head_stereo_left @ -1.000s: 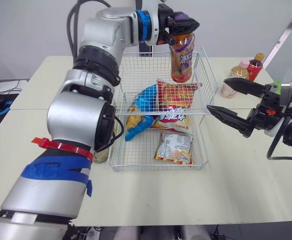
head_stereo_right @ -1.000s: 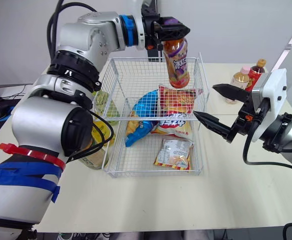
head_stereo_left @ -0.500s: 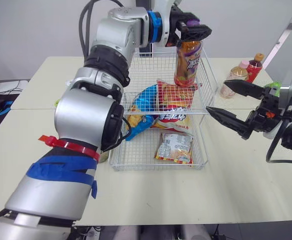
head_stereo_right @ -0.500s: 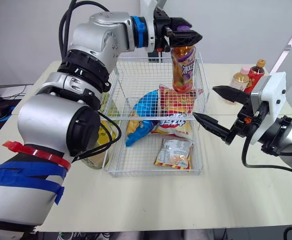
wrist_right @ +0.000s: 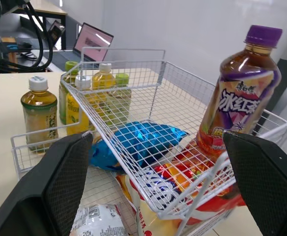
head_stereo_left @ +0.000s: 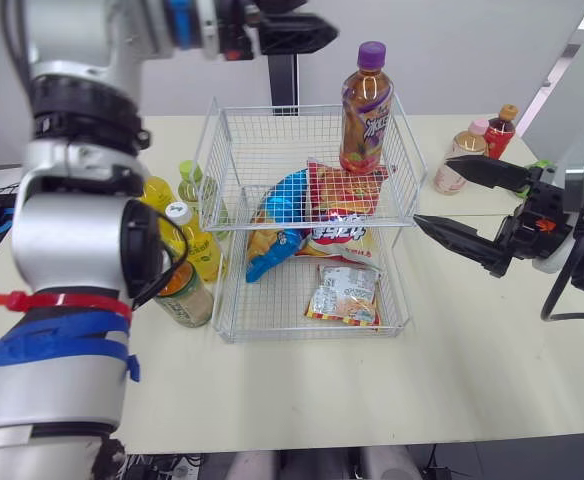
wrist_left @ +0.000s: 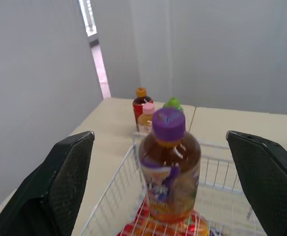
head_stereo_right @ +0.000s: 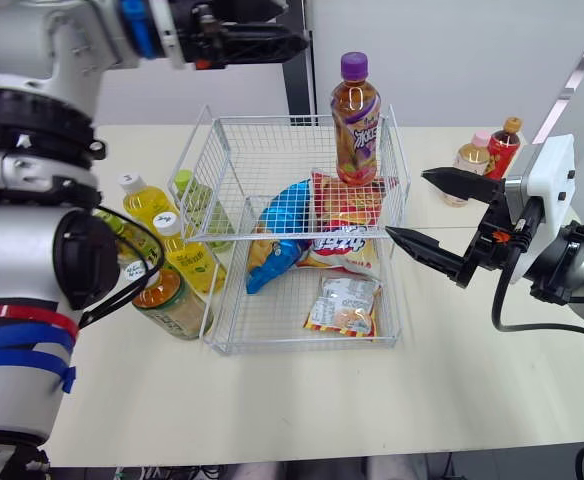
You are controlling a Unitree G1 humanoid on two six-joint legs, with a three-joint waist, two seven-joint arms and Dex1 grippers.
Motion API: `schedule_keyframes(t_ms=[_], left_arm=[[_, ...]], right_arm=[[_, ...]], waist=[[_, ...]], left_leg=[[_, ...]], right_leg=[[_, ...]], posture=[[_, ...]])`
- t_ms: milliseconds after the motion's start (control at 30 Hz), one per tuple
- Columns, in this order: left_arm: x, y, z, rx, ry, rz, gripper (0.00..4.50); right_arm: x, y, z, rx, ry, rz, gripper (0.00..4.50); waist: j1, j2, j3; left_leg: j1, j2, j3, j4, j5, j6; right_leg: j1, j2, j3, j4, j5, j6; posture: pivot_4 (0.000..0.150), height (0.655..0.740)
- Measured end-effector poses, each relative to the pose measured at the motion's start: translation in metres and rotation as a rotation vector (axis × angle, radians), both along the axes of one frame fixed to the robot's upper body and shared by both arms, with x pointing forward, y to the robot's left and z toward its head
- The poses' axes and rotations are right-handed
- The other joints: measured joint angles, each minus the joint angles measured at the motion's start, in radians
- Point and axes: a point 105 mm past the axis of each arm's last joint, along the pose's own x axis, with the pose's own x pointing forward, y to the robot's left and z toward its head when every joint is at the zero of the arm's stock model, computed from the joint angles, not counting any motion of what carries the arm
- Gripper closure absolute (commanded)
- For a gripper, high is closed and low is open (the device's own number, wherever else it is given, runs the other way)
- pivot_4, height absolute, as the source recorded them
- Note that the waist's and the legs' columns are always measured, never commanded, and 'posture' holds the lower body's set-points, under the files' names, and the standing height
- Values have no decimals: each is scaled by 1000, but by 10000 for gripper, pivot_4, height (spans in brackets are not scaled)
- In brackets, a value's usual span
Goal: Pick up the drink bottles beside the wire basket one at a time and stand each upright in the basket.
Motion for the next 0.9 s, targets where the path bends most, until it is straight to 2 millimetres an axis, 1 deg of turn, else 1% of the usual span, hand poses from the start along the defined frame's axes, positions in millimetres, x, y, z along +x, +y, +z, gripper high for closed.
schedule_keyframes(t_ms=[67, 133, 200, 233, 300, 400, 500, 600, 667, 700, 767, 833, 900], left_arm=[[-9, 22, 2, -28, -14, 73, 293], [-15, 38, 2, -41, -35, 128, 293], [-25, 63, -2, -57, -50, 222, 293], [-30, 82, -7, -72, -53, 297, 293], [-40, 114, -19, -93, -31, 422, 293], [-59, 142, -37, -105, -2, 528, 293], [-73, 165, -54, -112, 23, 604, 293], [-90, 199, -85, -133, 89, 714, 293], [-97, 213, -101, -151, 134, 753, 293], [-104, 223, -111, -157, 149, 781, 293], [-114, 235, -122, -173, 164, 817, 293], [-122, 240, -133, -183, 184, 830, 293], [-127, 240, -150, -192, 225, 830, 293]], right_arm=[[1, 6, 1, -11, 8, 46, 0], [1, 10, 4, -18, 6, 75, 0], [2, 16, 7, -31, 8, 126, 0], [3, 21, 7, -39, 15, 159, 0], [6, 27, 6, -45, 31, 201, 0], [13, 37, 0, -56, 56, 258, 0], [18, 44, -5, -66, 71, 294, 0], [21, 49, -8, -78, 74, 328, 0], [22, 50, -9, -83, 72, 334, 0], [23, 52, -10, -93, 68, 341, 0], [23, 54, -12, -102, 73, 352, 0], [24, 55, -11, -108, 69, 356, 0], [23, 55, -9, -121, 57, 365, 0]], waist=[[0, 0, 0], [1, 0, 0], [-1, 1, 0], [-6, 1, 0], [-6, 1, 0], [0, 1, 0], [9, 1, 0], [11, 1, 0], [14, 1, 0], [15, 1, 0], [19, 1, 0], [23, 1, 0], [27, 1, 0]], left_leg=[[0, 0, 1, 1, 0, 0], [0, 0, 0, 1, 0, 0], [1, 0, 1, 0, 0, 0], [2, 1, 2, 0, 0, 0], [2, 1, 1, 0, 0, 0], [3, 1, 1, 0, 0, 0], [3, 0, 1, 0, 0, 0], [3, 1, 2, 0, 0, 0], [3, 1, 1, 0, 0, 0], [4, 1, 1, 0, 0, -1], [4, 1, 1, 0, 0, -1], [4, 1, 1, 0, 0, -1], [4, 1, 2, 0, 0, -1]], right_leg=[[0, 0, 1, 0, 0, 0], [0, 0, 1, 0, 0, 0], [0, 0, 1, 1, 0, 0], [0, 0, 2, 1, 0, 0], [0, 0, 1, 2, 0, -1], [0, 0, 2, 2, 0, -1], [0, -1, 2, 2, 0, -1], [0, -1, 2, 2, 0, -1], [0, -1, 1, 2, 0, -1], [0, -1, 2, 2, 0, -2], [0, -3, 2, 1, 0, -2], [0, -3, 2, 1, 1, -3], [0, -4, 2, 0, 1, -3]], posture=[[1500, 7400], [1500, 7400], [1500, 7400], [1500, 7400], [1500, 7400], [1500, 7400], [1500, 7400], [1500, 7400], [1500, 7400], [1500, 7400], [1500, 7400], [1500, 7400], [1500, 7400]])
